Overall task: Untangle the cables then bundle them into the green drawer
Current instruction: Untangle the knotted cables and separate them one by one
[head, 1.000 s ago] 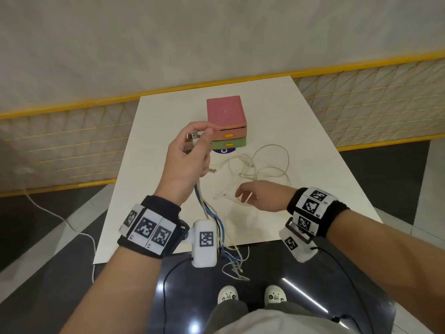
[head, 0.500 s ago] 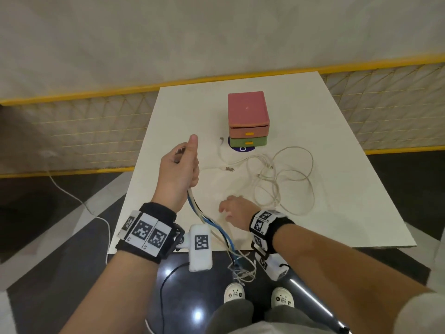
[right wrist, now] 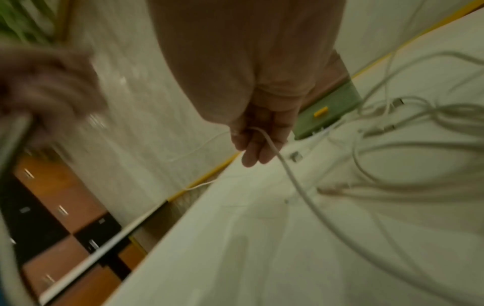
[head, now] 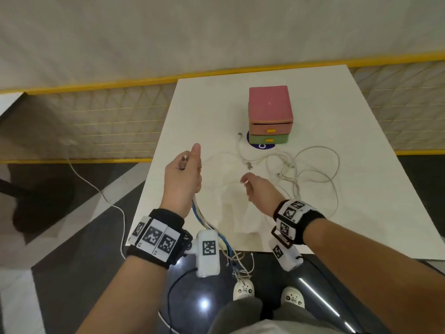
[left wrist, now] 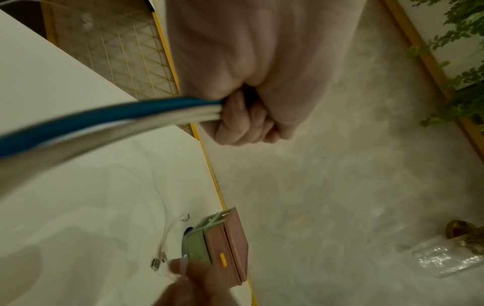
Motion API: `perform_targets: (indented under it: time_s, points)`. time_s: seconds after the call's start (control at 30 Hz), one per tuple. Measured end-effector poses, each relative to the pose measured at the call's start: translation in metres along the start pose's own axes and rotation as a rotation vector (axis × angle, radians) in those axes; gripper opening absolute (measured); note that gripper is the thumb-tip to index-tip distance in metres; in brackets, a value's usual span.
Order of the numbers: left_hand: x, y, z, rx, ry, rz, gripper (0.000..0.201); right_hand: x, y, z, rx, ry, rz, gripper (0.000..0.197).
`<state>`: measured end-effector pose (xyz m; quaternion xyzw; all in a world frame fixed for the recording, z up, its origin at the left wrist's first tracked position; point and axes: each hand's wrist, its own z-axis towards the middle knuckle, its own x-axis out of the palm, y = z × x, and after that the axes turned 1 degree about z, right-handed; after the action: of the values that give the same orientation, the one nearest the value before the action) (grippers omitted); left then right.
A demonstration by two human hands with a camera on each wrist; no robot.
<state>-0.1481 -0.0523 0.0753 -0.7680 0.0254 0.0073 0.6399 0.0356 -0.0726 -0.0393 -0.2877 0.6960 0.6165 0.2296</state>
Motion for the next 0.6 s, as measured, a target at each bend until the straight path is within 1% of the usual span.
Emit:
perform_targets:
  time_s: [0.03,0.1,0.17,0.2,0.27,0.33,0.37,0.4,0.47,0.57,0.6]
  points:
    - [-0.001,0.004,0.003,-0.041,-0.009,0.041,0.044,-0.01,0.005,-0.002,-0.022,-0.068,0.069,0.023]
    - [0.004,0.012,0.009,-0.157,0.049,0.199,0.041,-0.028,0.018,-0.007,-0.068,-0.166,0.197,0.021]
    - [0.018,0.02,0.011,-0.246,0.142,0.299,0.039,-0.041,0.03,-0.013,-0.136,-0.186,0.257,0.019]
    - [0.025,0.022,0.012,-0.249,0.157,0.286,0.037,-0.045,0.035,-0.017,-0.176,-0.166,0.246,0.018]
    - [0.038,0.023,0.018,-0.219,0.101,0.134,0.032,-0.047,0.036,-0.024,-0.248,-0.08,0.149,0.018]
    - [0.043,0.018,0.027,-0.219,0.033,-0.076,0.018,-0.045,0.026,-0.033,-0.256,0.017,0.034,0.02]
    - [0.043,0.015,0.033,-0.228,0.026,-0.155,0.012,-0.044,0.018,-0.037,-0.232,0.048,0.009,0.021]
    - [0.042,0.011,0.037,-0.24,0.036,-0.218,0.011,-0.043,0.008,-0.039,-0.196,0.051,-0.004,0.021]
    - [0.039,0.001,0.047,-0.268,0.066,-0.344,0.013,-0.046,-0.008,-0.042,-0.108,0.013,-0.042,0.02]
    - [0.033,-0.012,0.064,-0.306,0.106,-0.541,0.008,-0.054,-0.027,-0.042,0.027,-0.016,-0.092,0.021]
    - [0.032,-0.014,0.068,-0.303,0.123,-0.584,0.011,-0.056,-0.032,-0.042,0.051,-0.011,-0.107,0.021]
